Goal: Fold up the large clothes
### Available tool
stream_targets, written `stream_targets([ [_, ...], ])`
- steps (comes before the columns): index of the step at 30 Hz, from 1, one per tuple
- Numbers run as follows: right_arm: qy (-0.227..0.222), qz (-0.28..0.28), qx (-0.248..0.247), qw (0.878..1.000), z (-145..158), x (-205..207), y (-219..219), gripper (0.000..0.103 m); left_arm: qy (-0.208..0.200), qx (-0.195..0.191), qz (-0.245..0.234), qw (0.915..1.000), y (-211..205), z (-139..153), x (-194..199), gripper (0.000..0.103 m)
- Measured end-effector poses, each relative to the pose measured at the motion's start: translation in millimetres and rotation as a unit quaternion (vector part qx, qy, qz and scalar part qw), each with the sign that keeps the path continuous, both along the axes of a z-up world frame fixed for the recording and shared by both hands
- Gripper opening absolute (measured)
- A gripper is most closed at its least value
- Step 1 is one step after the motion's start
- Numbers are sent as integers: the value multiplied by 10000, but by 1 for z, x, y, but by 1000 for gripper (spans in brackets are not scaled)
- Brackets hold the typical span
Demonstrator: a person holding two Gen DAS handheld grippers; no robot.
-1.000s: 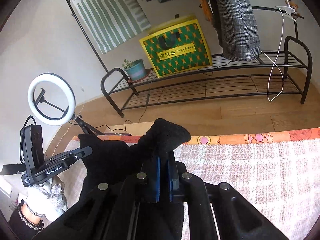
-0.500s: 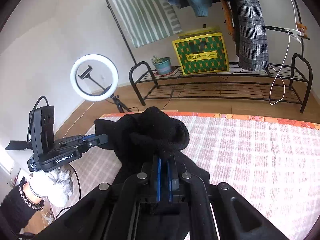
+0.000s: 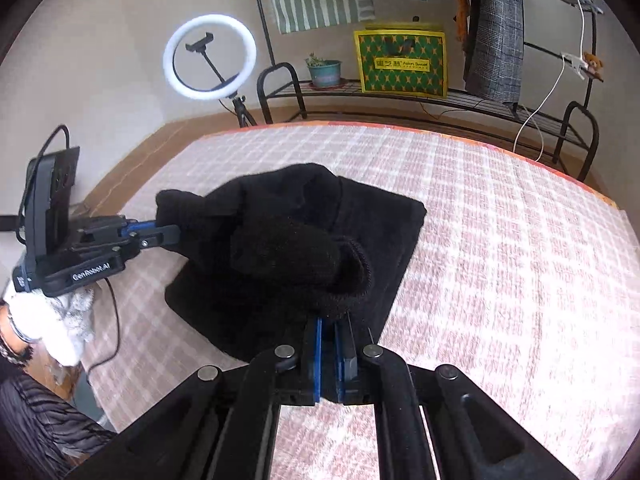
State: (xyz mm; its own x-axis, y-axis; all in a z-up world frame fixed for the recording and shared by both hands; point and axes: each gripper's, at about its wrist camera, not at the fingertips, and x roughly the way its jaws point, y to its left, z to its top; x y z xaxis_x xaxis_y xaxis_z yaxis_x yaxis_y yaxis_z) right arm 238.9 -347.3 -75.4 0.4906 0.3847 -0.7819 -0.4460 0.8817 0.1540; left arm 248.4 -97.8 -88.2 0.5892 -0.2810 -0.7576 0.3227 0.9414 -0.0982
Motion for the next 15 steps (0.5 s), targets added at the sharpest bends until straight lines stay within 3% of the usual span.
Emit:
stream_targets([
  [4,-149,7,-372,9992,-12,-20,2,3,-51,460,-104,9989,-2,-15,-21,7],
  [8,-277,-50,-691,9972,-15,-30,-7,5,12,557,-116,9984,3,-20,-39,10],
  [10,-270,-33,-800,9964,-15,-39,-13,9,45,540,-105,9985,9,-19,-50,10],
  [12,-295,-55,-786,9965,-11,-50,-23,22,135,473,-79,9988,21,-17,-57,10],
  [15,-97,-369,-205,9991,-2,-59,-46,28,375,-80,126,9992,46,-8,-71,12],
])
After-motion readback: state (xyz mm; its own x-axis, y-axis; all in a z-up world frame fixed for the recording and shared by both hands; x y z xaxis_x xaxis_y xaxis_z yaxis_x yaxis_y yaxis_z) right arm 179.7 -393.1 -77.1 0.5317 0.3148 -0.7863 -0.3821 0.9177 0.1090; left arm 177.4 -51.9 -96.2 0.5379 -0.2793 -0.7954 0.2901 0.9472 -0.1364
